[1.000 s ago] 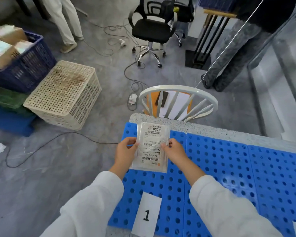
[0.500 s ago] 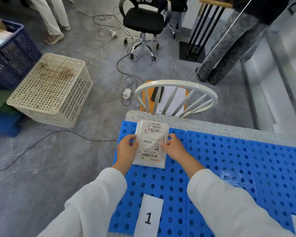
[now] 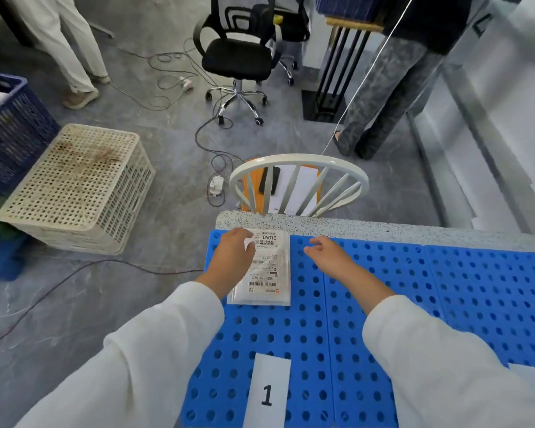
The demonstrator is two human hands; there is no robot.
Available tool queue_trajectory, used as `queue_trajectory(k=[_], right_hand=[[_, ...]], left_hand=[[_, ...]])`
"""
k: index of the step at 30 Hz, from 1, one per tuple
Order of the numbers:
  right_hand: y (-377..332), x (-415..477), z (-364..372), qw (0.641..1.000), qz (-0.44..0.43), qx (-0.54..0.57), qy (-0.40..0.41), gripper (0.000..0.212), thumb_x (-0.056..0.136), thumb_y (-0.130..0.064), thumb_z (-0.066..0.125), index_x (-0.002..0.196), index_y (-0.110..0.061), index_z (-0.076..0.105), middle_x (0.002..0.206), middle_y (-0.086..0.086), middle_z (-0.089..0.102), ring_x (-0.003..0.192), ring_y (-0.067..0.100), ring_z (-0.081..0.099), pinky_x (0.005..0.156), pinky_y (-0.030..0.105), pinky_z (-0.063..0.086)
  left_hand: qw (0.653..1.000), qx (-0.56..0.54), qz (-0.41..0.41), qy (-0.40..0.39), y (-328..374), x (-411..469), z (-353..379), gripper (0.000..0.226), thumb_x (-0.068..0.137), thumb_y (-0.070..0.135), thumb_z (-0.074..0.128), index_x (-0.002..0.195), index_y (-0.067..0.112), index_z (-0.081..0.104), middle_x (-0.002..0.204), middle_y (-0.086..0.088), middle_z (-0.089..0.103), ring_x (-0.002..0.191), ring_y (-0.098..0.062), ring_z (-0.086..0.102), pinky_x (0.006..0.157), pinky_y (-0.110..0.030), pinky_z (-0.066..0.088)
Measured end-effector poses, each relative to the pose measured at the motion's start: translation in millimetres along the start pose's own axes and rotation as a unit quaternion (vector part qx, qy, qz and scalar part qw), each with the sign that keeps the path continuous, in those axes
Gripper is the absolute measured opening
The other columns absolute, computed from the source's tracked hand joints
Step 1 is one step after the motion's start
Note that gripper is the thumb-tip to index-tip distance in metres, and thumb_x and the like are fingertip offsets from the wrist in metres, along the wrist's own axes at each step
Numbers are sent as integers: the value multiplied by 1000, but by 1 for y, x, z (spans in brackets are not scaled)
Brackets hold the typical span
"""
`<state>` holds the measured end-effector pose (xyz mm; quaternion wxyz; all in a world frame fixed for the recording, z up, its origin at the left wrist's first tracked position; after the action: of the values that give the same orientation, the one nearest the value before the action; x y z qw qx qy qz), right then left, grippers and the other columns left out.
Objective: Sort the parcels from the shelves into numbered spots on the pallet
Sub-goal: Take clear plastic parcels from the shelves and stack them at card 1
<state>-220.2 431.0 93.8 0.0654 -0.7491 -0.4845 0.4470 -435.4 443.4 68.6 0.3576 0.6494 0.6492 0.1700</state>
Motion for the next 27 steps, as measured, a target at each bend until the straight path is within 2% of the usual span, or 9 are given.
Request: queue_trajectory(k=[4,7,10,12,15,16,18,20,27], right_hand=[[-7,-28,-48,997,-49,12,55,50,98,-37,48,143,-17,37,141,-1,44,111,20,54,74,28,46],[-2,-60,-91,992,-72,-23,97,49,97,-40,48,141,-20,38,134,-6,42,115,23,55,77,29,46],[15,-92,-138,982,-99,-73,144,54,96,-42,49,142,-18,36,148,0,35,127,20,44,91,28,41],[28,-116,-168,974,-104,-97,176,57,96,-42,49,145,-16,33,151,1,29,123,20,46,93,31,43],[54,-162,-210,964,-102,-107,223,59,97,-43,48,146,-17,30,152,-1,26,98,14,48,78,30,42],[64,-178,-223,960,-101,-108,237,59,96,-44,48,147,-18,30,152,-2,26,101,14,49,78,30,44],[87,-211,-248,951,-99,-120,268,60,96,-44,49,147,-17,30,152,-2,28,121,18,48,93,32,45],[112,-244,-271,940,-90,-139,297,61,95,-44,51,146,-17,31,150,1,33,129,20,45,104,35,40],[215,-369,-333,917,-32,-132,375,64,94,-45,51,147,-15,31,150,3,33,131,21,43,105,37,40]], left_hand=[[990,84,113,-19,55,3,-9,38,99,30,47,130,9,52,133,-5,53,124,-22,46,100,-34,41],[979,120,161,-17,104,-1,-19,42,99,33,46,132,10,50,137,-6,49,124,-23,46,98,-34,42],[965,153,211,-5,162,-12,-29,45,99,35,45,136,11,48,143,-4,45,129,-22,43,105,-34,35],[953,172,251,10,202,-23,-30,43,98,34,45,135,12,49,140,-3,49,129,-21,43,104,-33,34],[932,186,310,20,262,-45,-22,41,97,33,47,131,11,52,135,-3,51,127,-22,44,103,-33,35],[926,188,327,18,282,-55,-16,42,97,33,47,132,10,51,135,-4,51,128,-23,43,105,-33,34],[912,191,361,14,325,-77,-1,44,97,34,47,134,9,50,138,-4,50,130,-21,42,107,-32,33],[897,193,398,10,369,-102,17,48,96,37,48,136,11,49,141,-2,48,132,-19,41,110,-33,34],[835,199,514,-2,505,-208,89,46,95,37,49,133,11,50,136,-4,50,129,-20,44,107,-33,36]])
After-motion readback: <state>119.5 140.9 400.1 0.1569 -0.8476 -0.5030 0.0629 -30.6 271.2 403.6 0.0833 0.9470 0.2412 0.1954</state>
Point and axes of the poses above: each hand's wrist, its own x-axis towards the middle knuckle, its own z-axis out of the palm, y = z × x, the point moved 2 cm from there along x, towards the middle knuckle
